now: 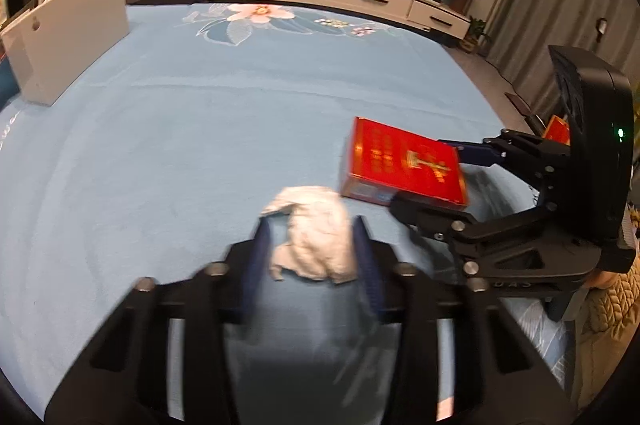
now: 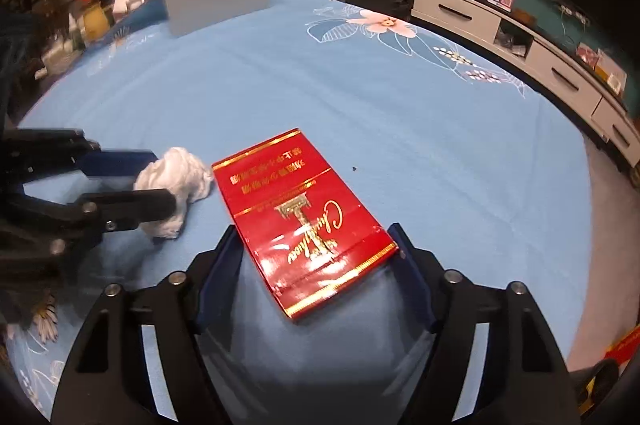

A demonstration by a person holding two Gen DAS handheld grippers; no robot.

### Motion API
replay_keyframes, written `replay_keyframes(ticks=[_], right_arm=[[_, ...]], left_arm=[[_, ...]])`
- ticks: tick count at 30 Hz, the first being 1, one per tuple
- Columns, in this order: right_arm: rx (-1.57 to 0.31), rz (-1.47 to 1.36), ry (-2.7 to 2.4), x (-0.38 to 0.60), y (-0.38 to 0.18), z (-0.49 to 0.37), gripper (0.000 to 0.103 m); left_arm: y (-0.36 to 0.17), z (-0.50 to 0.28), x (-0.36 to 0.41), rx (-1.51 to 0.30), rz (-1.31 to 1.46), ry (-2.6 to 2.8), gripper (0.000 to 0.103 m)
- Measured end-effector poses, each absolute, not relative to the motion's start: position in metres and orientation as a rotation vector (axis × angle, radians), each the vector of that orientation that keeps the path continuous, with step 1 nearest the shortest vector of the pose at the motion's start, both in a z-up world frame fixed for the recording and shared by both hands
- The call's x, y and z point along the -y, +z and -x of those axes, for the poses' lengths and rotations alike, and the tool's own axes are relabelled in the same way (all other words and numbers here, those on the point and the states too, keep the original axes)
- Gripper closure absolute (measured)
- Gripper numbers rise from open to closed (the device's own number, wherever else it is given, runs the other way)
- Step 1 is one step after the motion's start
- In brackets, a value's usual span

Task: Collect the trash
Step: 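Grasp the white tissue with the left tool while the right tool grasps the red box, then carry the tissue and red box over the black bin and open both tools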

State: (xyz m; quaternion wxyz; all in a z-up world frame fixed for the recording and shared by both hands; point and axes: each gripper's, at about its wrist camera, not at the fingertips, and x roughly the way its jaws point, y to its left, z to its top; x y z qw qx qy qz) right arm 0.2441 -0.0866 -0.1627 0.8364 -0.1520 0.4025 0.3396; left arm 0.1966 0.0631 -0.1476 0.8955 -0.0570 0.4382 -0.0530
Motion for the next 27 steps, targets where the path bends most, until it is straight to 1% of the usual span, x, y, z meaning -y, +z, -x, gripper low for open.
replay_keyframes(ticks=[1,8,20,27], right_arm=[[-0.847,0.31,0.7,0.089,-0.161,-0.241,0.032],[-0.809,0.195,0.56,0.118,-0.143,-0.219,0.032],[-0.766,0.007,0.315,0.197,-0.107,-0.159,0.032],[-0.75,-0.143,0.137,0.264,-0.093,-0.117,0.032]], left_arm=[[-0.147,-0.195,-0.061,-0.906,0.11,-0.119,0.073],[-0.145,-0.188,-0.048,-0.903,0.087,-0.154,0.078],[-0.111,-0.167,-0.014,-0.835,0.017,-0.236,0.079],[-0.088,-0.162,0.031,-0.794,-0.046,-0.329,0.079]])
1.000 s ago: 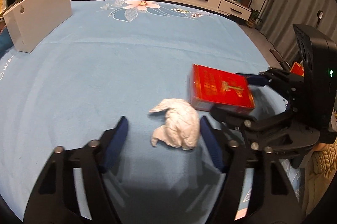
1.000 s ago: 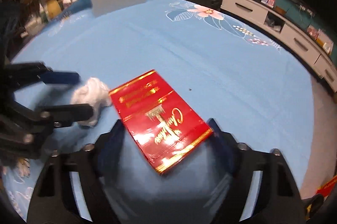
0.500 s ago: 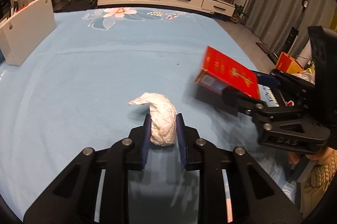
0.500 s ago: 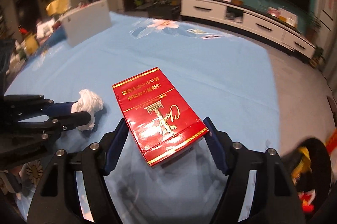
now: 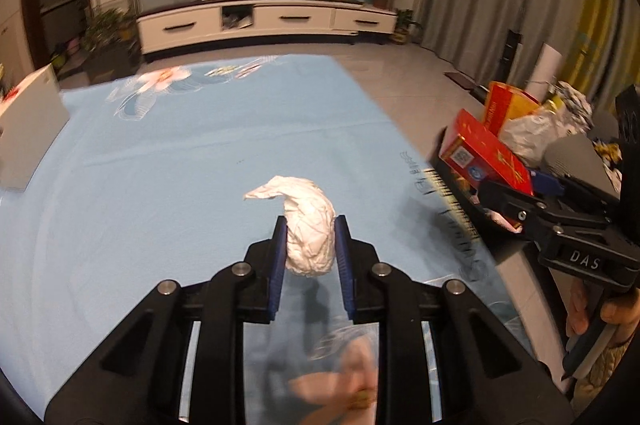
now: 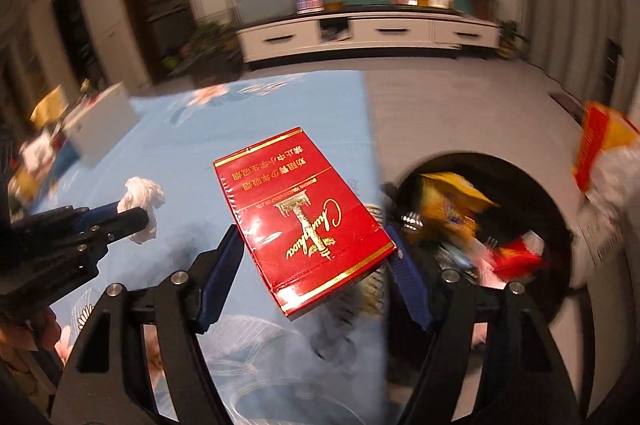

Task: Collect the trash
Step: 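Carry the tissue and red box over the black bin and open both tools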

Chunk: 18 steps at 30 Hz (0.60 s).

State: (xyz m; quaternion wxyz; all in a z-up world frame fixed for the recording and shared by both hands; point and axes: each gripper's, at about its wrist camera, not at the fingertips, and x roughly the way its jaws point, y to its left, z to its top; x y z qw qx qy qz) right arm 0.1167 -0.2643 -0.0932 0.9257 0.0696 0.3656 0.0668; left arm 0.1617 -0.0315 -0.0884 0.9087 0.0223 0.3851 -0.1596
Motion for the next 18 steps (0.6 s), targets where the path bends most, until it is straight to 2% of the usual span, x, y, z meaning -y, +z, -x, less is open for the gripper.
replay_keyframes(ticks=[8,13,18], right_arm=[[-0.78,-0.216,-0.12,0.334,-0.097,-0.092,0.031],[-0.8,-0.236,-0.195,0.366,-0.109,-0.1,0.031],[-0.838,-0.235,-0.211,0.381,-0.126,-0.119,0.031]], left_arm=[[-0.075,-0.169,0.123,-0.764,-0.113,-0.511,0.078],[-0.082,-0.182,0.184,-0.772,-0.158,-0.608,0.078],[-0.103,-0.209,0.225,-0.841,-0.179,-0.638,0.072]])
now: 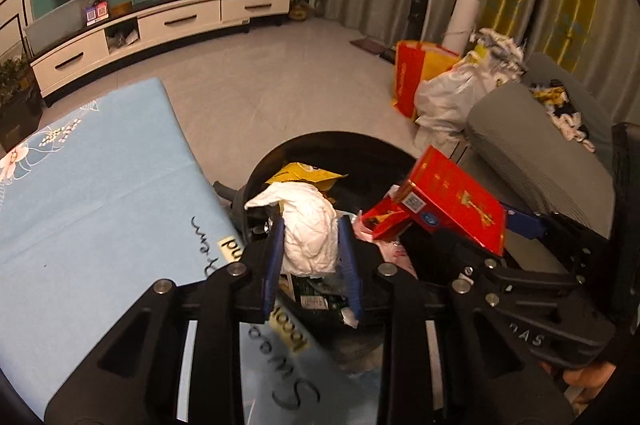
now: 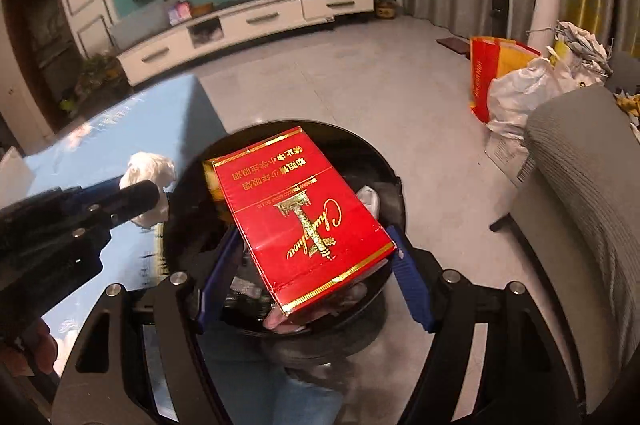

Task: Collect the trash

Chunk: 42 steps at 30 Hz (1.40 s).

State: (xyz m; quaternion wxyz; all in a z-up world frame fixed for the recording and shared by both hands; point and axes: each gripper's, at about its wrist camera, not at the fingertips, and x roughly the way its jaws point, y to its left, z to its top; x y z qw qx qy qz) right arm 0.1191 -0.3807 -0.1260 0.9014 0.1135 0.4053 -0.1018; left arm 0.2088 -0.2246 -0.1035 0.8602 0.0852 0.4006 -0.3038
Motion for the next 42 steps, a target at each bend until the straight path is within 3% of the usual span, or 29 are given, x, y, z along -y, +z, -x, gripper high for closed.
replay_keyframes(ticks=[3,5,7,10,14,29,42], right_arm=[[-0.87,-0.217,-0.233,0.384,-0.136,-0.124,0.03],[-0.879,-0.222,-0.239,0.385,-0.137,-0.122,0.029],[-0.866,-0.222,-0.258,0.385,-0.13,-0.115,0.02],[-0.85,-0.215,-0.276,0.381,-0.115,-0.101,0.014],[-0.834,-0.203,-0.301,0.371,-0.087,-0.074,0.003],[-0.798,-0.154,-0.265,0.301,-0.01,0.004,0.003],[-0.78,-0.136,-0.275,0.286,0.001,0.028,0.003]], left_arm=[[-0.113,-0.221,0.234,-0.863,-0.204,-0.627,0.049],[-0.114,-0.227,0.234,-0.873,-0.192,-0.612,0.023],[-0.112,-0.228,0.227,-0.876,-0.186,-0.595,0.011],[-0.099,-0.22,0.214,-0.87,-0.212,-0.562,0.003],[-0.071,-0.202,0.192,-0.859,-0.241,-0.489,0.003],[0.012,-0.114,0.096,-0.826,-0.169,-0.379,0.003],[0.028,-0.075,0.084,-0.803,-0.186,-0.353,0.003]])
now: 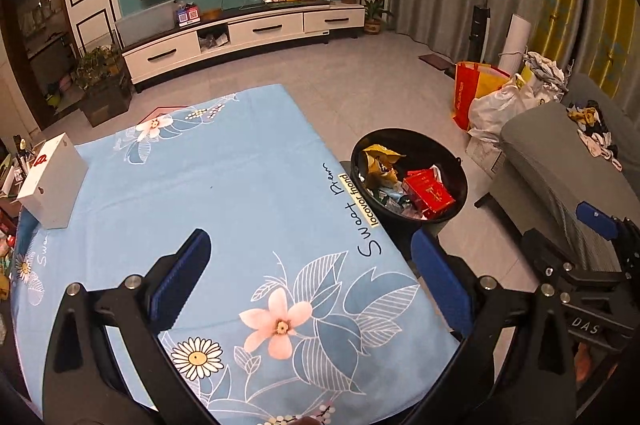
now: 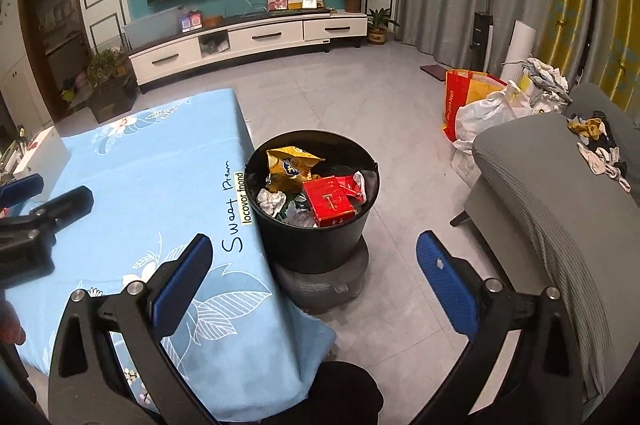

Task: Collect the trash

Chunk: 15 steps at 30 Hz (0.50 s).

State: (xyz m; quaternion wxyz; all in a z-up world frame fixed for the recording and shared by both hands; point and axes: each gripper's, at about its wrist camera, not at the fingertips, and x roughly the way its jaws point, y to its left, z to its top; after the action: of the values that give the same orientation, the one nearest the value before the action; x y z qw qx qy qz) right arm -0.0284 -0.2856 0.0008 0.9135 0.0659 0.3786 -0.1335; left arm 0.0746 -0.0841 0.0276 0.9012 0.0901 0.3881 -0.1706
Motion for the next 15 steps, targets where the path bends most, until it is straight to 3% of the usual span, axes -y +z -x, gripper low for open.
replay_keyframes(ticks=[15], right_arm=[[-0.771,-0.143,-0.27,0.2868,0.0027,0.0338,0.003]], left_arm=[[0.0286,-0.0665,0.087,-0.789,-0.194,-0.338,0.003]])
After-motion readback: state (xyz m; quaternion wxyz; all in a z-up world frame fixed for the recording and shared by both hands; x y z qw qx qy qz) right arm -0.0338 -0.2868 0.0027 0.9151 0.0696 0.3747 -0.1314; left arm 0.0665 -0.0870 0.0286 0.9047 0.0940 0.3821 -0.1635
